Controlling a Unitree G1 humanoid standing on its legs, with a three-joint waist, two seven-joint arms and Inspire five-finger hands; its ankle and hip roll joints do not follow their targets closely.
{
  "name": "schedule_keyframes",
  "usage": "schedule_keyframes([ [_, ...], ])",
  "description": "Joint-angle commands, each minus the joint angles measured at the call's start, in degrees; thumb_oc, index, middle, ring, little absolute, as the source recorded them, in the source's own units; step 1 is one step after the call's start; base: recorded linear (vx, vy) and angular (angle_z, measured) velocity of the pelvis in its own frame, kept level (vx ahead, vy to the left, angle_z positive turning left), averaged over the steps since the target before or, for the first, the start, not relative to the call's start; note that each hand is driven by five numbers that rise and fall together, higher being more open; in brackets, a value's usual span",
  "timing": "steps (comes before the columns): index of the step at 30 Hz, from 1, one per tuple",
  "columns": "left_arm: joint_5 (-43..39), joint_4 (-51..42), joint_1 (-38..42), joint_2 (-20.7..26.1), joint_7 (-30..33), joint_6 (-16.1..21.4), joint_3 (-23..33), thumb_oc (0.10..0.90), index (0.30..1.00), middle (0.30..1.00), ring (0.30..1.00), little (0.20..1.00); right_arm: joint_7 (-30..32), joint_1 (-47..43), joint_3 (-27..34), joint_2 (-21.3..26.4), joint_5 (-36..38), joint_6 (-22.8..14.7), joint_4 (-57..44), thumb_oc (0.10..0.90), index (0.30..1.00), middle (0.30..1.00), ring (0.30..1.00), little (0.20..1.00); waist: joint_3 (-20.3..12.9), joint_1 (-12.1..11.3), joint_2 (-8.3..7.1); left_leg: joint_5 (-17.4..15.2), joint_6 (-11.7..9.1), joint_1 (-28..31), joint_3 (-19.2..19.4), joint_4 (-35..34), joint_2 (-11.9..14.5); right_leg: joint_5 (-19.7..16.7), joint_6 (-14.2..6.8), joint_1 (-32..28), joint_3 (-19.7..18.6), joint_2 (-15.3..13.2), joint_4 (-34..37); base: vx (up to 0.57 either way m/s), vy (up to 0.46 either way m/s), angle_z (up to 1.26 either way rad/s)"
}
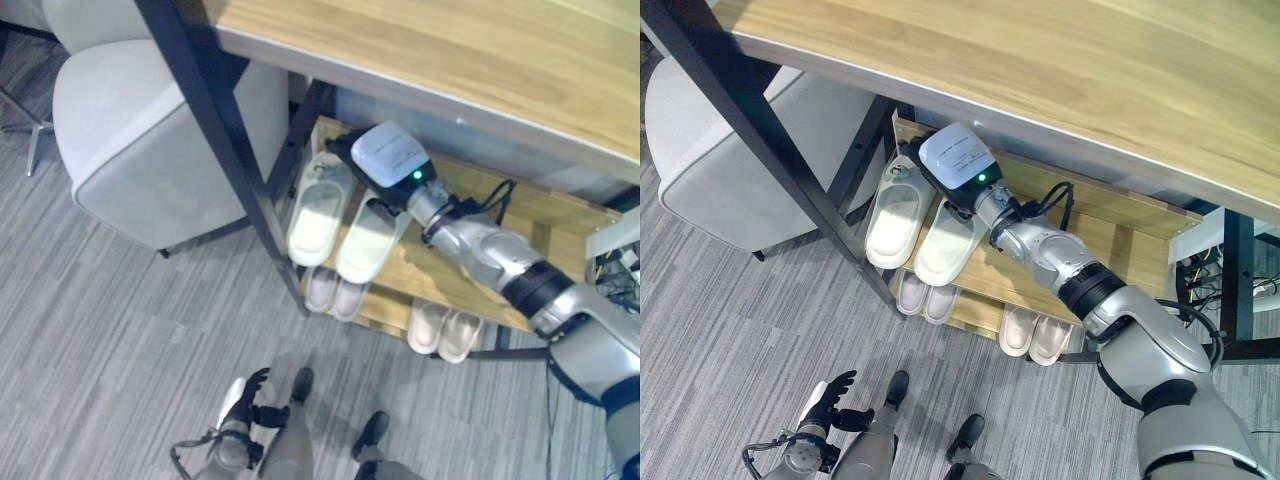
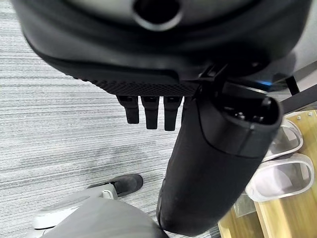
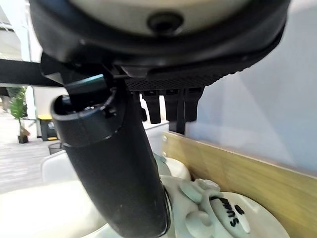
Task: Arrange the slippers neatly on the shoe rack.
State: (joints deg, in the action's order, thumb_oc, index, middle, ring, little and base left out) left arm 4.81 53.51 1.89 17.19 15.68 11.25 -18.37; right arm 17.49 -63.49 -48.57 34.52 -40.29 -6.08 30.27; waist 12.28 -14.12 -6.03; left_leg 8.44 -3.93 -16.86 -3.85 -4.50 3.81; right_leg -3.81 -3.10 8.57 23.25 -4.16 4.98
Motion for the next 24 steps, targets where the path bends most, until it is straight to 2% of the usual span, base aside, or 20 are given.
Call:
schedule_keyframes([
  [1,0.4,0.4,1.1,1.1,1.1,1.2,-3.5,0.8,0.9,0.9,0.9,0.9,5.0,-5.9,5.2,2.0,1.8,-0.5,-5.4,0.8,0.9,0.9,0.9,0.9,-1.1,0.2,-0.6,-5.5,-0.5,5.0,3.0,-0.4,-1.1,5.9,-5.0,-4.8,-2.9,-2.4,-2.0,0.0,0.0,0.0],
  [12,0.7,0.0,-0.2,0.8,0.9,0.7,-2.8,0.8,0.9,0.9,0.9,0.9,3.5,-1.4,6.7,4.7,2.9,-1.8,-10.6,0.8,0.9,0.9,0.9,0.9,-1.4,1.6,-0.69,-5.6,-0.6,5.7,3.7,-0.5,-0.7,5.7,-5.0,-4.9,-3.3,-2.3,-1.8,0.0,0.0,0.0],
  [22,0.9,-0.2,-0.7,0.6,0.7,0.5,-2.1,0.8,0.9,0.9,0.9,0.9,2.4,2.8,9.4,4.6,6.0,-2.9,-15.1,0.8,0.9,0.9,0.9,0.9,-1.8,2.4,-0.85,-5.8,-0.6,6.4,4.1,-0.5,-0.4,5.6,-4.9,-5.2,-3.6,-2.1,-1.6,0.0,-0.004,-0.02],
  [24,0.8,0.1,-0.6,0.2,0.9,0.3,-1.7,0.8,0.9,0.9,0.9,0.9,2.6,5.8,11.9,4.0,8.7,-3.4,-17.5,0.8,0.9,0.9,0.9,0.9,-1.9,2.9,-0.83,-5.9,-0.5,6.6,4.2,-0.5,-0.4,5.6,-4.9,-5.3,-3.8,-2.0,-1.6,0.0,0.0,0.0],
])
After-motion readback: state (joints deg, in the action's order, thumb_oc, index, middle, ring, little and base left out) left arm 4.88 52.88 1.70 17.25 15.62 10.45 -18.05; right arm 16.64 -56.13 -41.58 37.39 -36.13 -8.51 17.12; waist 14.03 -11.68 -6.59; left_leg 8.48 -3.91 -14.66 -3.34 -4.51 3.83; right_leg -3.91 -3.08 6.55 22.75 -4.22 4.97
